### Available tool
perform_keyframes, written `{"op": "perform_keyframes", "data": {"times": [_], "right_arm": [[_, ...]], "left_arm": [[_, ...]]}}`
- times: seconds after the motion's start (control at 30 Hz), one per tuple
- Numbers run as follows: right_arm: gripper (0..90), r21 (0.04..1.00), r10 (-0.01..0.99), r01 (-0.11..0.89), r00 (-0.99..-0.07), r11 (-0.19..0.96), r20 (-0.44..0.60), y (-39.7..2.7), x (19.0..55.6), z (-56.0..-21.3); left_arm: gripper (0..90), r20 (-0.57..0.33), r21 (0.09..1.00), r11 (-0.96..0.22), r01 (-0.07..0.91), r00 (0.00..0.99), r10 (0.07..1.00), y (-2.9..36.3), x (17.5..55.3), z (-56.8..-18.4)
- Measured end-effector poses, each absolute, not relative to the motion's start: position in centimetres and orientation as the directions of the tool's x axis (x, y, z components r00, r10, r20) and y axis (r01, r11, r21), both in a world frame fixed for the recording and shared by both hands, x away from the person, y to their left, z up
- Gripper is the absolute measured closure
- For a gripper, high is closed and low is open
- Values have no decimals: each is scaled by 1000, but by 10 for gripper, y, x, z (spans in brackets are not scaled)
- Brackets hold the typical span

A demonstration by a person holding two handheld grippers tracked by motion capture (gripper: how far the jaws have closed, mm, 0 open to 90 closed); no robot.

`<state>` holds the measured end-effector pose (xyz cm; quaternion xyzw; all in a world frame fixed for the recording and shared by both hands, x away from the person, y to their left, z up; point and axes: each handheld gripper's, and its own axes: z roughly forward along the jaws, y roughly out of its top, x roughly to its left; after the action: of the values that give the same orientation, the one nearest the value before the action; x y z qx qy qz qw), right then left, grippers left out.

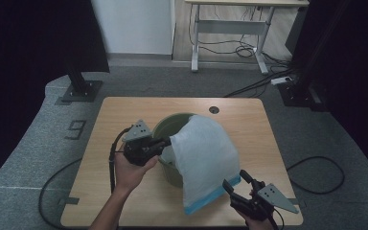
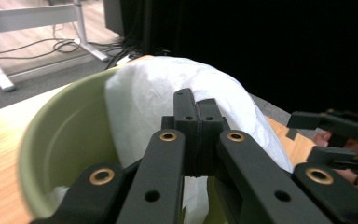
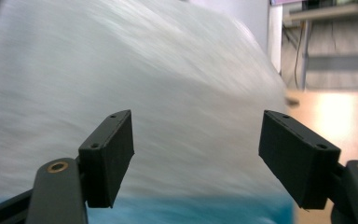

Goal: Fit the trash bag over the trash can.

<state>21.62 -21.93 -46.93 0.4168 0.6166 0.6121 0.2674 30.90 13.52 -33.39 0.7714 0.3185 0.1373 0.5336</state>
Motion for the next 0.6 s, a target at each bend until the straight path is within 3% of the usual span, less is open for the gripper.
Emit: {"op": "perform_keyframes", "data": {"times": [0.2,0.37,0.43,0.47,0.5,0.53,0.57,0.6], "right_arm": [[225,960,841,248,-485,-129,239,-230,232,-491],[215,952,813,285,-526,-109,251,-222,237,-498],[249,945,791,309,-549,-107,269,-218,240,-500],[422,950,775,299,-578,-91,256,-216,241,-500],[422,950,775,299,-578,-91,256,-216,241,-500],[486,952,775,294,-582,-83,247,-215,241,-499],[671,957,780,282,-581,-74,231,-215,240,-494],[671,957,780,282,-581,-74,231,-215,240,-494]], "left_arm": [[897,-166,904,-188,383,722,672,154,318,-336],[897,-179,902,-172,395,707,684,162,322,-338],[897,-183,901,-169,399,704,686,163,323,-339],[897,-183,899,-171,402,701,689,164,324,-340],[897,-183,899,-171,402,701,689,164,324,-340],[897,-182,899,-172,403,701,690,165,324,-340],[897,-184,900,-168,403,699,691,167,324,-341],[897,-184,900,-168,403,699,691,167,324,-341]]}}
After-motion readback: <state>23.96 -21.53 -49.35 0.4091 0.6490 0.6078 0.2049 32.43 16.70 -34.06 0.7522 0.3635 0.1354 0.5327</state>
